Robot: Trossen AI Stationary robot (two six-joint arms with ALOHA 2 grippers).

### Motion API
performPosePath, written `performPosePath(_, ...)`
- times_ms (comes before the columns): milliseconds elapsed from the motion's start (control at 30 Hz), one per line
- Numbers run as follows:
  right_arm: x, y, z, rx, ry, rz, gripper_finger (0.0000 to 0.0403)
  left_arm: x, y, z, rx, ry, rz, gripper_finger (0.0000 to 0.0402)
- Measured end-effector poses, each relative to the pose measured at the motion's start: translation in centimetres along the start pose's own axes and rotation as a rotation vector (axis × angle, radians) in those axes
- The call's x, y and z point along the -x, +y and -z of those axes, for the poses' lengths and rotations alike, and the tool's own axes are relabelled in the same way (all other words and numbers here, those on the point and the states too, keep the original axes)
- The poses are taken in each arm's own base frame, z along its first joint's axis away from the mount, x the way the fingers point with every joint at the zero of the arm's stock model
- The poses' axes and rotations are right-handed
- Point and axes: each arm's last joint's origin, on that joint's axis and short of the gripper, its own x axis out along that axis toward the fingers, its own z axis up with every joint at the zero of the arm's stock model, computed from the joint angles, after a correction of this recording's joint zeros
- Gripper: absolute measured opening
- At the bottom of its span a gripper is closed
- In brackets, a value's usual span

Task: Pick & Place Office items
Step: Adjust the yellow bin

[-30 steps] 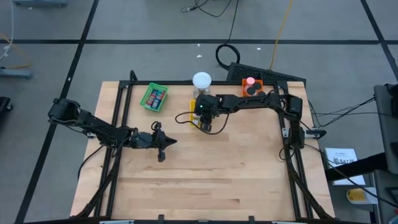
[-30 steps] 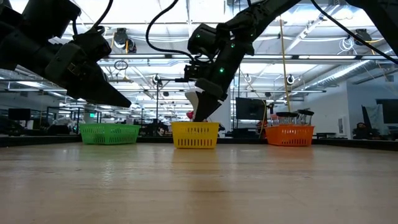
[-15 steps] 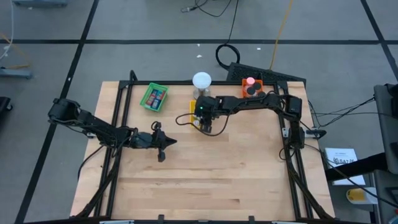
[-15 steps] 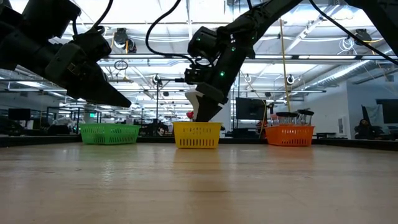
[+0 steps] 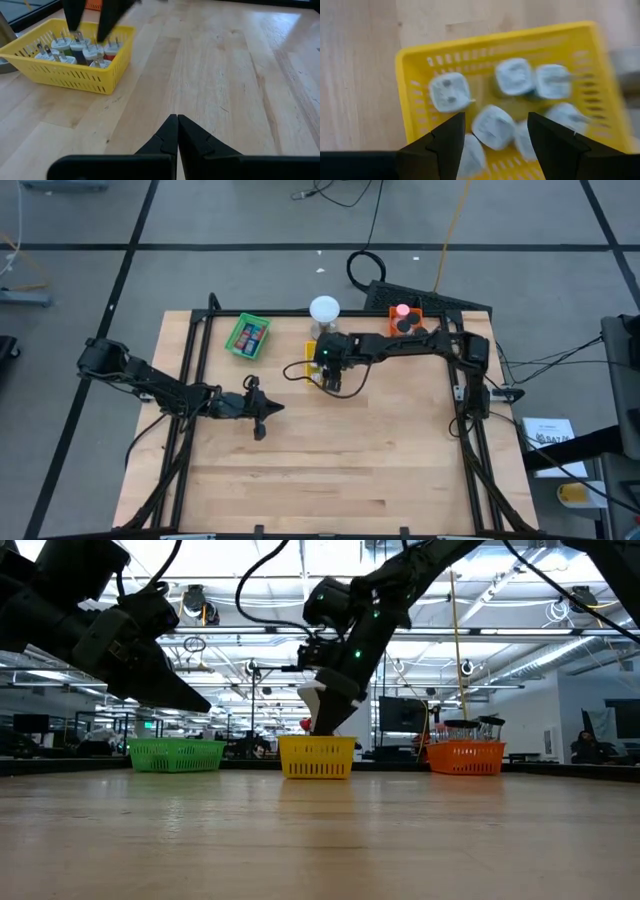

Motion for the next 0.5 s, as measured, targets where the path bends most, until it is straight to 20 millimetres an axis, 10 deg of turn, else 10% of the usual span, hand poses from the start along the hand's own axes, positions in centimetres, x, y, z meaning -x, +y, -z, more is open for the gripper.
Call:
performPosePath(300, 5.7, -0.1, 0.8, -0.031, 0.058, 0.144, 0.0109, -0.5, 0.9, 0.2, 0.078, -0.010, -0.133, 0.0005)
performPosePath(500, 5.3, -0.6, 4.8, -0.091, 0.018, 0.211, 0.0008, -2.9, 4.7, -0.2, 0.172, -0.056, -0.302, 0.0005)
